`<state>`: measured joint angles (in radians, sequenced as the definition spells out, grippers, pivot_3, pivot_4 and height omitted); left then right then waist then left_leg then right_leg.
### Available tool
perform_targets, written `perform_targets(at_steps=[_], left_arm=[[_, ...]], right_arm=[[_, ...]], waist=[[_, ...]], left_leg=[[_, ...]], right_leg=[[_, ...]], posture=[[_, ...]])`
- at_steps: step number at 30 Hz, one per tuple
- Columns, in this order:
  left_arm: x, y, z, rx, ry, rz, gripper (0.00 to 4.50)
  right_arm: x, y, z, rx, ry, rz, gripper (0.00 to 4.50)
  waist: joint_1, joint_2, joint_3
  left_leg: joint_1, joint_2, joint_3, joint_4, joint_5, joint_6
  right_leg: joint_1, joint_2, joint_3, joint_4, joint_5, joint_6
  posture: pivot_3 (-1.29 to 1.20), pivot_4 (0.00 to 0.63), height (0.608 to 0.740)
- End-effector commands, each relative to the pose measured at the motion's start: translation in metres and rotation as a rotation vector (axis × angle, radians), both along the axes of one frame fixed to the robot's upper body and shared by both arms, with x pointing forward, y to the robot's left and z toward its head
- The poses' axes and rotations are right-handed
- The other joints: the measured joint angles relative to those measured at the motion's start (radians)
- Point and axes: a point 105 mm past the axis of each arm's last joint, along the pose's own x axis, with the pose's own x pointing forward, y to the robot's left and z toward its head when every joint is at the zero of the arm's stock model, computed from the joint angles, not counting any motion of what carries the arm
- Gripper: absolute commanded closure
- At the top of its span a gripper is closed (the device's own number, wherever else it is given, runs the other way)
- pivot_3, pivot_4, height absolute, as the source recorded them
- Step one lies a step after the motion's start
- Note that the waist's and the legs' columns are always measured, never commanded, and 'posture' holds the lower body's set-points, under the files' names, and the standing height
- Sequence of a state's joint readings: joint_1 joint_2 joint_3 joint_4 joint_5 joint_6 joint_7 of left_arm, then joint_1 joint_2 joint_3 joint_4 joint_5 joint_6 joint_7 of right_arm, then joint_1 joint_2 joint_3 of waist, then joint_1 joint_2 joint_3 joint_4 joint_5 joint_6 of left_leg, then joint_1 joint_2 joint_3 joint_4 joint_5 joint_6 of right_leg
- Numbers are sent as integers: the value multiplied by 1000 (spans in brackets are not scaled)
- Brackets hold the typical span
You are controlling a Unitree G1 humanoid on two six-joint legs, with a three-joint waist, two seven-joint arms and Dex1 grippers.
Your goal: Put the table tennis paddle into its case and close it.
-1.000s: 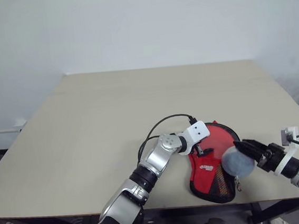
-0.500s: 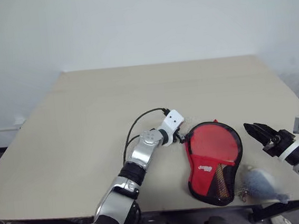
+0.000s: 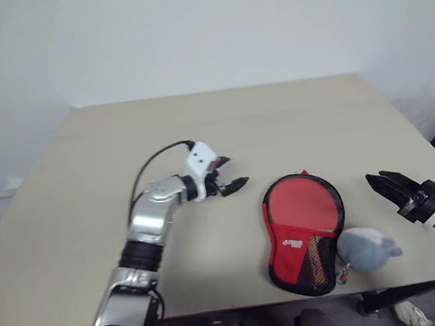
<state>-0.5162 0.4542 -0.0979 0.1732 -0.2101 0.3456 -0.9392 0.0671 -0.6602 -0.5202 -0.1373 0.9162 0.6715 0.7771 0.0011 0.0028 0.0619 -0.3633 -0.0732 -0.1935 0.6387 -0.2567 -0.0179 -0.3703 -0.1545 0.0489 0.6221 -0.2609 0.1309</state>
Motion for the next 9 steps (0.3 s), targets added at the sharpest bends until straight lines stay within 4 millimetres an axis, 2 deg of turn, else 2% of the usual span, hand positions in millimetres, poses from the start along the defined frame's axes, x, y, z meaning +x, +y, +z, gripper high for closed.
perform_targets(at_steps=[1,4,9], left_arm=[[-20,35,18,-5,23,-22,287],[-39,67,12,35,98,12,287],[-90,117,-16,145,238,75,287]], right_arm=[[-3,-1,15,-42,-43,69,1012],[-6,0,11,-75,-24,114,1012],[-2,-7,10,-105,-19,100,1012]], waist=[[-3,1,1],[-3,1,3],[-2,0,4]], left_leg=[[0,0,0,0,0,0],[1,2,3,0,0,-1],[2,3,7,0,0,-1]], right_leg=[[-1,0,0,1,0,0],[-2,0,2,2,0,0],[-3,0,4,2,0,-1]], posture=[[0,0,740],[0,0,740],[0,0,740]])
